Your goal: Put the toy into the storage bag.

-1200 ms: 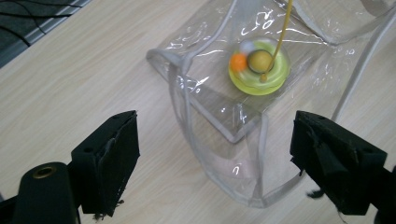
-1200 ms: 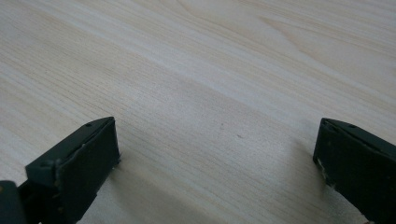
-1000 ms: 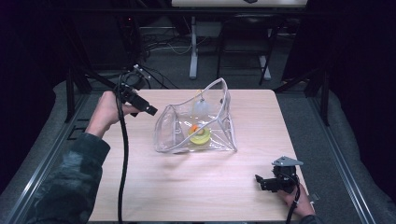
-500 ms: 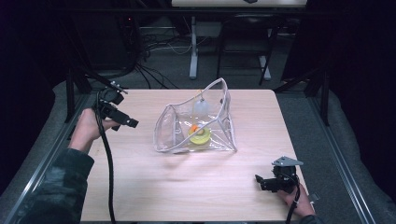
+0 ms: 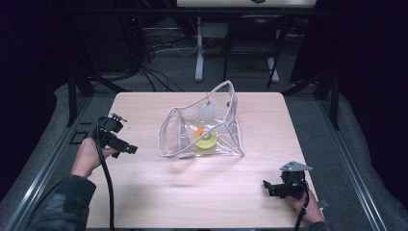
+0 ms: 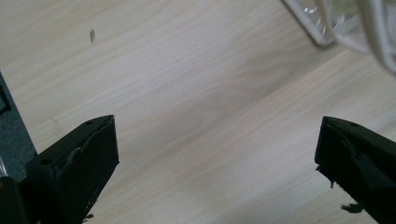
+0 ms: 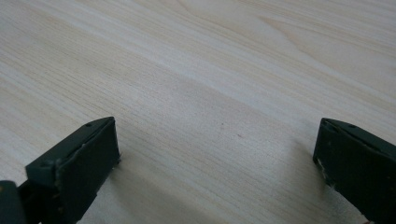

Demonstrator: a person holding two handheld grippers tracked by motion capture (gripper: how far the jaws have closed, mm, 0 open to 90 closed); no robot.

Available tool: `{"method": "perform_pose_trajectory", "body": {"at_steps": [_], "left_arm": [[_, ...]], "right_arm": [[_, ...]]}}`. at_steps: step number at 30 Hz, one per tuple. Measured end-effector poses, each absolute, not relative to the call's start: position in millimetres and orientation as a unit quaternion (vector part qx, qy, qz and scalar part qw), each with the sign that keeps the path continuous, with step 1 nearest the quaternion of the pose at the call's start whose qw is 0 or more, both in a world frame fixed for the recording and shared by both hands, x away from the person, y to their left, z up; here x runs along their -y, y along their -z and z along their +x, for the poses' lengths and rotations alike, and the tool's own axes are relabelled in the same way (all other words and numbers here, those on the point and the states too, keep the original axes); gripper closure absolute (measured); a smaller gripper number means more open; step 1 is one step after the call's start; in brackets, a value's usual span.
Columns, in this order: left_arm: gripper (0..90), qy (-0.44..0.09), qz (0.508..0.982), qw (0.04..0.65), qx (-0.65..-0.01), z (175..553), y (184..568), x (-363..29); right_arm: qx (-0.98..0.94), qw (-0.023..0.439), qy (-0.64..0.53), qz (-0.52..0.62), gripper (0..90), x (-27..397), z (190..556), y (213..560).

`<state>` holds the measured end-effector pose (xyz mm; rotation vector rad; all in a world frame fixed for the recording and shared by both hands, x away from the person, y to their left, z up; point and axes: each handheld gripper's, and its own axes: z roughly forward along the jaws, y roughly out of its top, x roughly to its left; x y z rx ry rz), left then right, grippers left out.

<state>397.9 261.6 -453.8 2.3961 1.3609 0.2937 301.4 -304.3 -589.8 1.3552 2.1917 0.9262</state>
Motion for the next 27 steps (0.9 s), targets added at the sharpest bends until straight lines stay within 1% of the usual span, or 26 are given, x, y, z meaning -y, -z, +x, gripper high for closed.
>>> {"method": "perform_pose_trajectory", "body": {"at_steps": [8, 9, 12, 19, 22, 27], "left_arm": [[0.0, -0.098, 0.851, 0.177, -0.484, 385, 492, -266], [0.0, -0.098, 0.851, 0.177, -0.484, 385, 492, -266], [0.0, -0.092, 0.850, 0.175, -0.488, 375, 508, -266], [0.0, -0.095, 0.842, 0.191, -0.495, 360, 523, -269], [0.0, -0.106, 0.830, 0.212, -0.506, 349, 535, -271], [0.0, -0.119, 0.833, 0.204, -0.500, 344, 540, -263]], "right_arm": [[-0.784, 0.201, -0.330, 0.485, 0.0, 304, 301, 590], [-0.784, 0.201, -0.330, 0.485, 0.0, 304, 301, 590], [-0.784, 0.200, -0.331, 0.485, 0.0, 304, 301, 590], [-0.789, 0.196, -0.324, 0.484, 0.0, 305, 301, 588], [-0.784, 0.200, -0.333, 0.484, 0.0, 304, 301, 590], [-0.789, 0.194, -0.324, 0.484, 0.0, 305, 301, 588]]}}
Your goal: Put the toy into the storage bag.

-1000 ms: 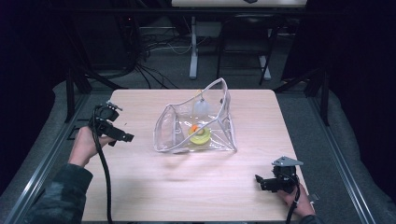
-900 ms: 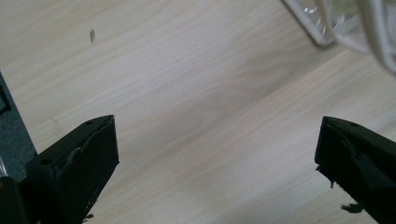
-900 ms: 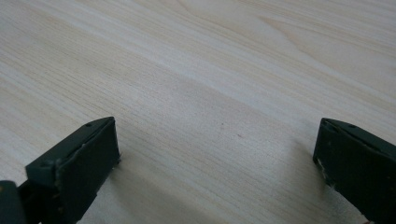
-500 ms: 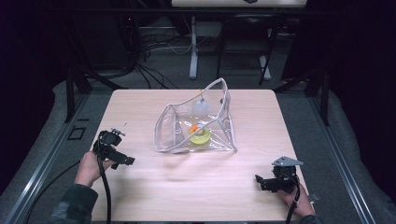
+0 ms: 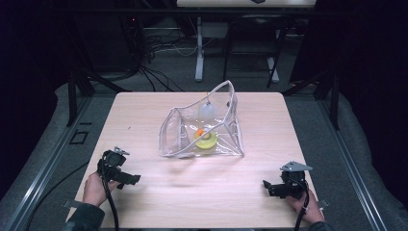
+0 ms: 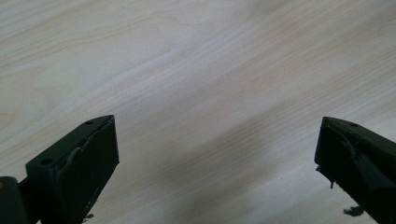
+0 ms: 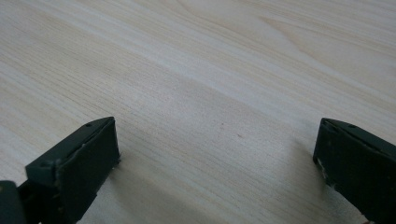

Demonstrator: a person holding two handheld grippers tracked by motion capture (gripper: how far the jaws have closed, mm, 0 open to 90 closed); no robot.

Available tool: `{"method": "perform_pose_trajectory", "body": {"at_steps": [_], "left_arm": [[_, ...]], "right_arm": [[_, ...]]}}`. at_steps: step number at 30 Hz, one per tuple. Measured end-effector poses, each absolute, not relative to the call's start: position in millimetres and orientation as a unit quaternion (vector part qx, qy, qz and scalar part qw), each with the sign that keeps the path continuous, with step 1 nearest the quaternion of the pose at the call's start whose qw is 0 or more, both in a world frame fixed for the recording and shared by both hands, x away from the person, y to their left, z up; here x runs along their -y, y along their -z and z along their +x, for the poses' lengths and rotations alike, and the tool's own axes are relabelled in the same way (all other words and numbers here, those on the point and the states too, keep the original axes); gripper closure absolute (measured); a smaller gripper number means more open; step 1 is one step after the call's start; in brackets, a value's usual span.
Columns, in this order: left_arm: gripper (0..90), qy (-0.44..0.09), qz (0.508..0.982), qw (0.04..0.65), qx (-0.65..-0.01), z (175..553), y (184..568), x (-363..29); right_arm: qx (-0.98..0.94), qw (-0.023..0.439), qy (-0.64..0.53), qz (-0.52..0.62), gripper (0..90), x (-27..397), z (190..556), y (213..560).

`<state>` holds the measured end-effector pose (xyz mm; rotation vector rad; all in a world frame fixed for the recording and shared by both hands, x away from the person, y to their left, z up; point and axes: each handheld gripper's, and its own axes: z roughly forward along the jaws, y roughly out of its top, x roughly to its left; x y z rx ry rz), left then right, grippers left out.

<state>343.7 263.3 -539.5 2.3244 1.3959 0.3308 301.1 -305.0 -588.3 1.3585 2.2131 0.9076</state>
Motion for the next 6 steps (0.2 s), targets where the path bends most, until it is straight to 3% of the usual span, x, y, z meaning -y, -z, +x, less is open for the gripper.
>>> {"method": "perform_pose_trajectory", "body": {"at_steps": [6], "left_arm": [[0.1, -0.093, 0.823, 0.223, -0.514, 343.7, 549.8, -265.1]], "right_arm": [[-0.789, 0.195, -0.323, 0.484, 0.0, 305.1, 301.1, 588.4]]}}
